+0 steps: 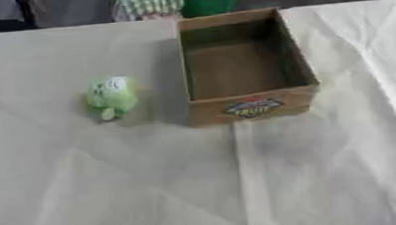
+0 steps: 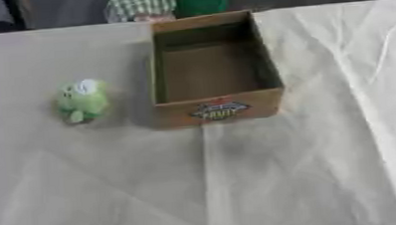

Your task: Pick up objects on the table and place them in the box.

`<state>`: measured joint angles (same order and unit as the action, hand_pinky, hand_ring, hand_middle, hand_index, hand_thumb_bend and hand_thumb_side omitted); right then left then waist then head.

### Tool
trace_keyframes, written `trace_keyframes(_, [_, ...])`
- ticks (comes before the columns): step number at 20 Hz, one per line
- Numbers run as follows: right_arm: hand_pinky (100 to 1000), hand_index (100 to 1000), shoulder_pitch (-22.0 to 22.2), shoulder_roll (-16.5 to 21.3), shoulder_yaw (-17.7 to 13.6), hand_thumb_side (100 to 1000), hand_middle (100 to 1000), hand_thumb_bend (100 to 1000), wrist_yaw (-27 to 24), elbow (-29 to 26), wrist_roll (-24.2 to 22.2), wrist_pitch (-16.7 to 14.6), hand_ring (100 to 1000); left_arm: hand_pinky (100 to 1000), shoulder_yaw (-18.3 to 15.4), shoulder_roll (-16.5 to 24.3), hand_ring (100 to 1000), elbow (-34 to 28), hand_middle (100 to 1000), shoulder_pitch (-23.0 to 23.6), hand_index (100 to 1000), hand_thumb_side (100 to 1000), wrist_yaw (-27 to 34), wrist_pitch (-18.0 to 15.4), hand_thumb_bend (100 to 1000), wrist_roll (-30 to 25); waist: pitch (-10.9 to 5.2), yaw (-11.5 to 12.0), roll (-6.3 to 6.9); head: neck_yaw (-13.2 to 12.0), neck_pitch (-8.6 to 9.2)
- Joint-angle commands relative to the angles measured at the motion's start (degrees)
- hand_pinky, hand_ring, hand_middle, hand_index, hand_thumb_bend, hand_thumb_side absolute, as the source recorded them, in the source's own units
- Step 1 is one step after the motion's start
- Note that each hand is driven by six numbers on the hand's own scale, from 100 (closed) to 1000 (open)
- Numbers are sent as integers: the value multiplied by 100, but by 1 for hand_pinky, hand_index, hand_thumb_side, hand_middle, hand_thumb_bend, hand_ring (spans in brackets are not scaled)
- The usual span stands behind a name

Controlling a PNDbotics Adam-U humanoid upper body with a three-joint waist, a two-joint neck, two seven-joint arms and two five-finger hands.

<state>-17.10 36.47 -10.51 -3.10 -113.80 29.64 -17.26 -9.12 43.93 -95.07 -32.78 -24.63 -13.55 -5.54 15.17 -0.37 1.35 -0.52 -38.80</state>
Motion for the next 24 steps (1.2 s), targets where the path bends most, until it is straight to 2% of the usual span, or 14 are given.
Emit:
trace_keyframes(1, [831, 878, -48, 222, -8, 536, 738, 100, -16, -80, -19, -15, 711, 673, 128, 374, 772, 113, 728, -214, 920, 899, -269, -102, 300, -480, -118, -21, 11, 8, -138])
trace_keyframes(3, [831, 877, -50, 229, 0, 536, 738, 100, -21, -80, -29, -14, 711, 671, 268, 419, 779, 218, 734, -383, 928, 919, -520, -155, 426, -891, -125, -39, 17, -11, -205])
trace_keyframes(4, [831, 877, -48, 233, 3, 536, 738, 100, -22, -80, -32, -12, 711, 669, 334, 425, 778, 272, 733, -472, 927, 916, -626, -178, 461, -1089, -129, -46, 20, -28, -217])
trace_keyframes(13, [832, 877, -88, 248, 71, 537, 738, 100, -62, -80, -107, 2, 711, 659, 1031, 188, 776, 800, 732, -1405, 933, 923, -999, -300, 575, -2182, -155, -123, 52, -189, -165])
trace_keyframes(21, [832, 878, -104, 247, 104, 536, 737, 100, -87, -80, -158, 19, 711, 665, 1362, -173, 811, 1314, 789, -1919, 980, 870, -1668, -485, 850, -3200, -164, -144, 77, -136, -139])
trace_keyframes(24, [833, 878, -110, 242, 110, 535, 737, 100, -89, -80, -172, 27, 711, 670, 1385, -243, 829, 1463, 812, -2002, 1000, 813, -1963, -566, 954, -3452, -152, -161, 90, -118, -114])
